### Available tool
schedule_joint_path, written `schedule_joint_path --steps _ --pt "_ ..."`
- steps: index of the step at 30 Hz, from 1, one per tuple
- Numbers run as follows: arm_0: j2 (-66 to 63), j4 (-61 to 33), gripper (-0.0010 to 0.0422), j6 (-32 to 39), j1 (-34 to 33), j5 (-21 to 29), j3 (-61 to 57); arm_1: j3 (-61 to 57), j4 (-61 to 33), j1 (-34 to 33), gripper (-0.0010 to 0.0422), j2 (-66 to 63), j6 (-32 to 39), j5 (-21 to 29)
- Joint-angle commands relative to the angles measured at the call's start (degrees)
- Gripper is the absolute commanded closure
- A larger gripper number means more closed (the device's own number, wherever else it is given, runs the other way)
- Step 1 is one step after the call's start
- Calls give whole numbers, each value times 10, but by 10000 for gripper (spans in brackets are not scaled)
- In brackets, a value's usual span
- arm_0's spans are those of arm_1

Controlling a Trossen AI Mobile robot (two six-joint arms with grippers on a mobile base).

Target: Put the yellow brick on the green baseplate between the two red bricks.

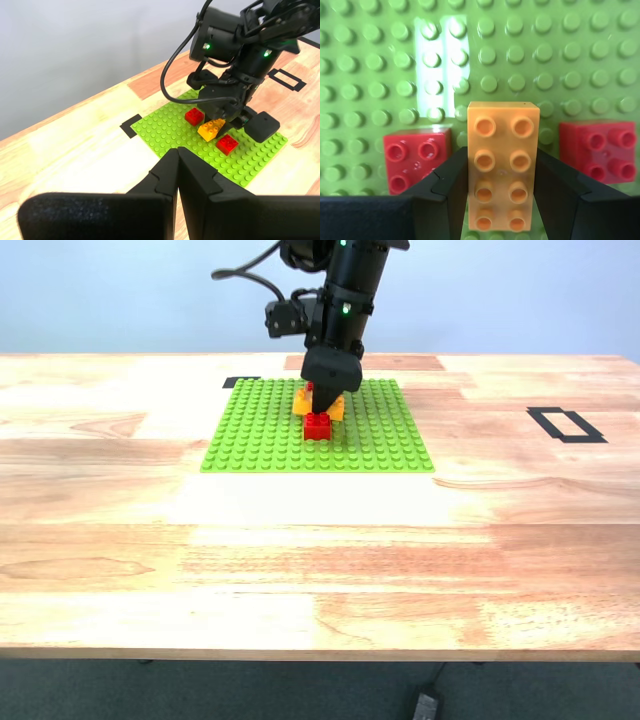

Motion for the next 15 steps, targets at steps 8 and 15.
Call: schedule_joint_path --steps 8,15 --pt "-1 -3 412 0 0 0 1 -5 3 2 392 7 -2 14" --pt "-1 0 413 0 0 0 0 -14 10 -2 356 -2 -14 28"
